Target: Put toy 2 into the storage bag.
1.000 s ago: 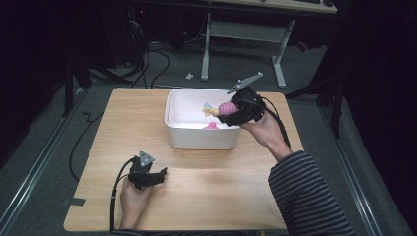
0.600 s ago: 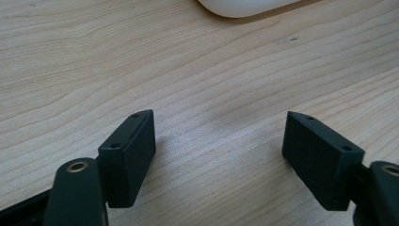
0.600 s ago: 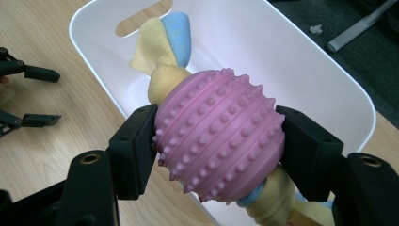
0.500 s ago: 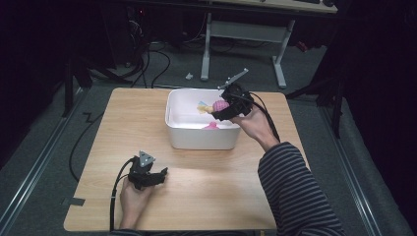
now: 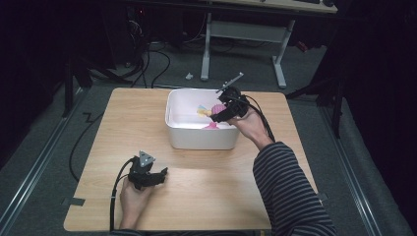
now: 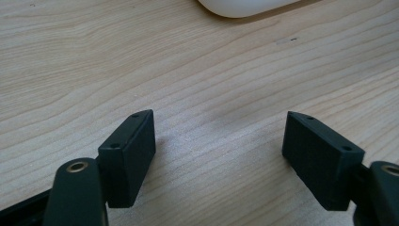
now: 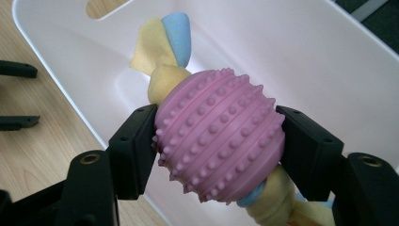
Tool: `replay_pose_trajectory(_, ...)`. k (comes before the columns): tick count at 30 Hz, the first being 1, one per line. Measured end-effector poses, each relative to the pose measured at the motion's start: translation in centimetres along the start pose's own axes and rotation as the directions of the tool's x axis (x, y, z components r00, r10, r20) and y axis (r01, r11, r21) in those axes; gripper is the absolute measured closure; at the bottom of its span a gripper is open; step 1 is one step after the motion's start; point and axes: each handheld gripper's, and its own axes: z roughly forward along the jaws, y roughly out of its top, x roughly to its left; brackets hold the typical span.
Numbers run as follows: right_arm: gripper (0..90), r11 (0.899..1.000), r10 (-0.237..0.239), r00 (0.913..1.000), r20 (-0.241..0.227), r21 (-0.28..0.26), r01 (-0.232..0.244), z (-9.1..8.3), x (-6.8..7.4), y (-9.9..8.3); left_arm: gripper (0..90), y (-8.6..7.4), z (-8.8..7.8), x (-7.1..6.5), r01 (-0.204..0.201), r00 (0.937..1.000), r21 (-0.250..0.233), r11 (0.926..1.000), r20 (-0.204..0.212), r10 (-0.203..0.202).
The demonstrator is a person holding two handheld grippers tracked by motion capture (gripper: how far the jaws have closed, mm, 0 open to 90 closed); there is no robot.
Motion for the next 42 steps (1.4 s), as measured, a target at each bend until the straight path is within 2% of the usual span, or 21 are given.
replay_pose_trajectory(13,33.9,0.999,0.021,0.9986,-0.049,0.036,-0.019,1.4,0.1,-0.9,26.6,0.0,0.0,0.0,0.001,1.0000,-0.001,1.0000,0.000,-0.001)
replay_pose_trajectory(18,33.9,0.999,0.013,0.9982,-0.059,0.042,-0.010,1.6,0.2,-0.9,26.6,0.0,0.0,0.0,0.001,1.0000,-0.001,1.0000,0.000,-0.001)
replay_pose_trajectory(21,33.9,0.998,0.038,0.9971,-0.066,0.044,-0.035,1.8,0.3,-1.0,26.6,0.0,0.0,0.0,0.001,1.0000,-0.001,1.0000,0.000,-0.001)
replay_pose_trajectory(34,33.2,0.998,0.048,0.9955,-0.081,0.038,-0.045,2.0,-0.1,-1.2,26.6,0.0,0.0,0.0,0.001,1.0000,-0.001,1.0000,0.000,-0.001)
replay_pose_trajectory(36,32.0,0.997,0.064,0.9942,-0.087,0.039,-0.060,1.9,-0.1,-1.2,26.6,0.0,0.0,0.0,0.001,1.0000,-0.001,1.0000,0.000,-0.001)
replay_pose_trajectory(39,30.2,0.997,0.071,0.9922,-0.103,0.018,-0.069,1.6,-0.2,-1.2,26.6,0.0,0.0,0.0,0.001,1.0000,-0.001,1.0000,0.001,-0.001)
replay_pose_trajectory(42,29.6,0.998,0.067,0.9932,-0.095,0.007,-0.067,1.3,-0.2,-1.2,26.4,0.0,0.0,0.0,-0.001,1.0000,-0.001,1.0000,0.001,0.001)
